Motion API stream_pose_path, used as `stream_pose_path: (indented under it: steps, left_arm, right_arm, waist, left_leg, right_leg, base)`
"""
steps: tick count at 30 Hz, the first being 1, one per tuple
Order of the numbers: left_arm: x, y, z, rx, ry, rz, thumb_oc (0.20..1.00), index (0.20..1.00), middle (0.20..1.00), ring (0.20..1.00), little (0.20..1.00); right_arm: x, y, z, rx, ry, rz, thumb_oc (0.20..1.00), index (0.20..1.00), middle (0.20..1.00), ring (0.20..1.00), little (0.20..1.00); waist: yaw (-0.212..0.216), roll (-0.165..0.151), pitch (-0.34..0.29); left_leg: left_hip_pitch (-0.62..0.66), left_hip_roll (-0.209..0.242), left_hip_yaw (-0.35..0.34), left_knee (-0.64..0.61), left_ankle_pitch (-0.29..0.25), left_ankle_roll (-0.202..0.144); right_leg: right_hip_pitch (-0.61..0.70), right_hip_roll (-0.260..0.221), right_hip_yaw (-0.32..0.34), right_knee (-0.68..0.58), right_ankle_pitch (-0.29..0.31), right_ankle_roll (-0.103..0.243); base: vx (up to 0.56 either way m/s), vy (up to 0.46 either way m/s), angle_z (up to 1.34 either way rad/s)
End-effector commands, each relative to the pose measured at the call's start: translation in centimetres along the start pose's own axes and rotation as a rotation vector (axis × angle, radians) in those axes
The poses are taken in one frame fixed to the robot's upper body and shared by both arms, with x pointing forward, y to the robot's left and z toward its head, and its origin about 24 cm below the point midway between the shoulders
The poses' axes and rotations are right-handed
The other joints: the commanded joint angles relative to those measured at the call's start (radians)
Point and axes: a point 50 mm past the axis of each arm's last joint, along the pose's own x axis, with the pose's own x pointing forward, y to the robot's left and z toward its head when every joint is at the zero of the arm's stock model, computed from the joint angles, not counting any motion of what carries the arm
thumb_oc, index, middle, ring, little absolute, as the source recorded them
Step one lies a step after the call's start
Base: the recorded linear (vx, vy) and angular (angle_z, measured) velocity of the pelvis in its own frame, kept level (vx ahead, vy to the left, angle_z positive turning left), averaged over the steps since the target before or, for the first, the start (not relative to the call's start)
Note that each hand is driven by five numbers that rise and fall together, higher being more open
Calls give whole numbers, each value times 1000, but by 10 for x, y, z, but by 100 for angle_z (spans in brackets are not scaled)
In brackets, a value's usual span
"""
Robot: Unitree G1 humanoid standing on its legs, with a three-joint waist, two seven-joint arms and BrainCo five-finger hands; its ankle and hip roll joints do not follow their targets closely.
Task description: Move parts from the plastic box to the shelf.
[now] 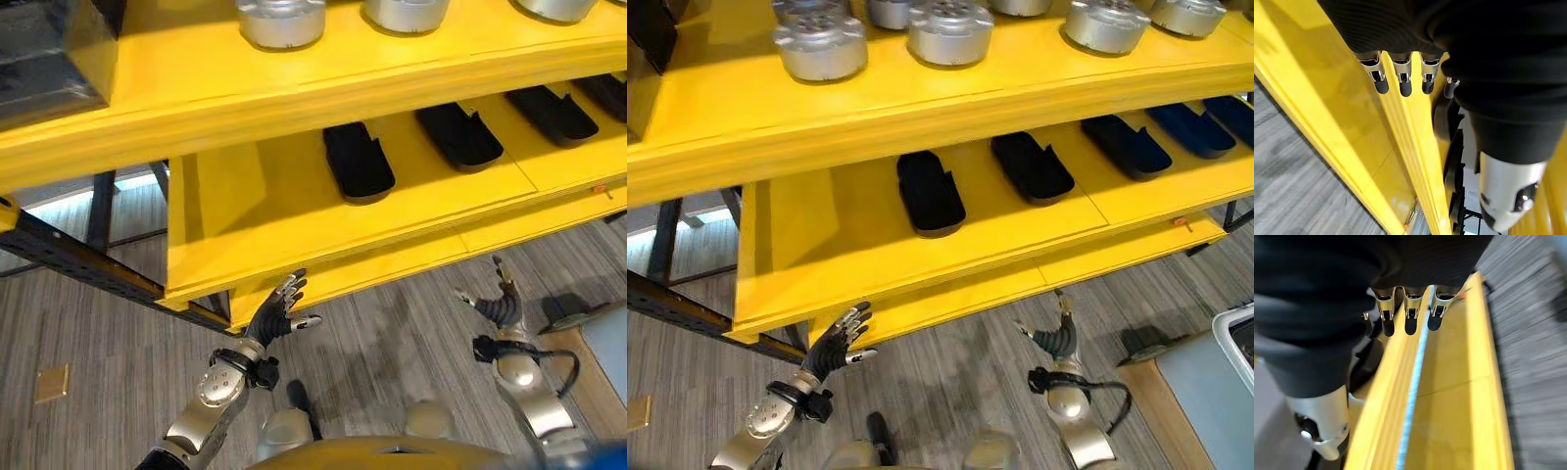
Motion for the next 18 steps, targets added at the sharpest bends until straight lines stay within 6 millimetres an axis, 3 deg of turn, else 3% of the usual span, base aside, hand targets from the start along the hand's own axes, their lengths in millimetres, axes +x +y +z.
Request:
stream_pose_path:
  steps: [1,2,6,13,17,18]
  left_arm:
    - [1,8,20,-62,-130,78,1000,1000,1000,1000,1000]
    - [-1,13,22,-80,-163,135,1000,1000,1000,1000,1000]
    - [0,21,31,-118,-222,171,1000,1000,1000,1000,1000]
    - [3,17,35,-130,-264,138,1000,1000,1000,1000,1000]
    - [7,13,34,-144,-275,139,1000,1000,1000,1000,1000]
    - [7,12,34,-141,-276,138,1000,1000,1000,1000,1000]
  right_arm:
    - [7,-16,9,-54,-61,-75,1000,1000,1000,1000,1000]
    - [6,-25,3,-99,-54,-97,1000,1000,1000,1000,1000]
    - [1,-50,-15,-174,-21,-190,1000,1000,1000,1000,1000]
    - [-1,-79,-35,-230,24,-358,1000,1000,1000,1000,1000]
    - [0,-87,-35,-210,15,-398,1000,1000,1000,1000,1000]
    - [1,-87,-35,-200,13,-390,1000,1000,1000,1000,1000]
  waist:
    - [-13,-26,-19]
    - [-21,-34,-20]
    - [-46,-43,-14]
    - [-89,-30,10]
    - [-116,-22,10]
    - [-116,-22,7]
  left_leg:
    - [-45,1,98,73,-15,15]
    - [-48,30,119,81,2,-4]
    - [-55,70,125,94,18,-30]
    - [-69,146,109,113,84,-76]
    - [-52,168,62,112,126,-98]
    - [-54,167,22,119,135,-101]
  right_leg:
    - [48,39,-62,-10,-58,-38]
    - [48,58,-70,-44,-55,-45]
    - [35,95,-72,-65,-53,-74]
    - [-34,151,-59,-20,-86,-135]
    - [-72,180,-31,3,-102,-162]
    - [-79,187,-11,2,-103,-167]
  base:
    - [-15,-441,-145]
    - [-9,-403,-153]
    - [16,-399,-67]
    - [-1,-338,-26]
    - [24,-245,-26]
    - [17,-198,-48]
